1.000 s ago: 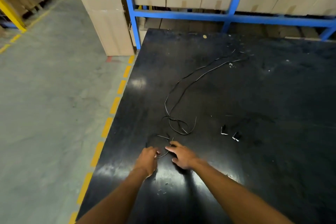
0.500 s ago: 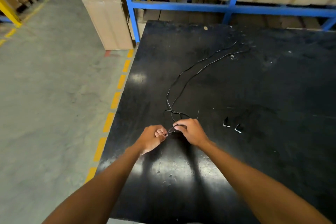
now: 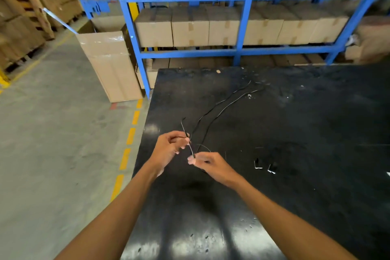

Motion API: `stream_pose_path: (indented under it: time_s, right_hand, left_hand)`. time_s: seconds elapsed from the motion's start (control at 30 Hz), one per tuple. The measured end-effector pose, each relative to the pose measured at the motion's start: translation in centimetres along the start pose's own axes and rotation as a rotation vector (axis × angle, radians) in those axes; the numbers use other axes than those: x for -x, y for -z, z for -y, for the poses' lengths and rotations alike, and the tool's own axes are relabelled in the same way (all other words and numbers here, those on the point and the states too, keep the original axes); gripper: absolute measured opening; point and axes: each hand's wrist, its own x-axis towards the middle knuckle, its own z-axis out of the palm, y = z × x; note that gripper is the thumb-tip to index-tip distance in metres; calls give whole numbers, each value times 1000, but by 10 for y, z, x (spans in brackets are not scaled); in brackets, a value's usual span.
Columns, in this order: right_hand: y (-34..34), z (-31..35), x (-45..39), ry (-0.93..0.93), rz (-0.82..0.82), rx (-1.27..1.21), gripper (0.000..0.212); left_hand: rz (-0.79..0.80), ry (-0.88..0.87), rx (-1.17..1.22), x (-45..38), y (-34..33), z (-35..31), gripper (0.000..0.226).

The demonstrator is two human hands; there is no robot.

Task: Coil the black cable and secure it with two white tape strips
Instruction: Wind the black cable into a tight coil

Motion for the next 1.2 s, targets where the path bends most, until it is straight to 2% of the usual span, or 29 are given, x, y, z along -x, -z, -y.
stream_pose_path:
  time_s: [0.1, 0.17, 0.23, 0.33, 0.5, 0.67, 0.87, 1.03, 1.2]
  right_hand:
    - [-9, 10, 3, 82, -15, -24, 18]
    - [-10, 17, 1, 100, -13, 3, 21]
    - [-9, 19, 1, 82, 30, 38, 21]
    - [-2, 18, 1, 8, 56, 31, 24]
    - [17, 37, 2, -130, 140, 1, 37]
    - [37, 66, -8, -151, 38, -19, 36]
    - [49, 127, -25, -95, -64, -255, 24]
    - [39, 179, -23, 58, -14, -175, 30]
    - [20, 193, -16, 207, 33, 8, 33]
  left_hand:
    - [25, 2, 134, -1, 2, -17, 9]
    - [41, 11, 242, -1, 4, -29, 18]
    - [34, -8, 346, -2, 7, -42, 29]
    - [65, -36, 414, -2, 16, -63, 31]
    - [233, -72, 270, 10, 27, -99, 28]
    - [276, -77, 144, 19, 33, -113, 31]
    - [215, -158, -211, 28, 29, -104, 36]
    - [-56, -287, -258, 14, 20, -93, 34]
    - [-235, -344, -110, 5, 19, -102, 30]
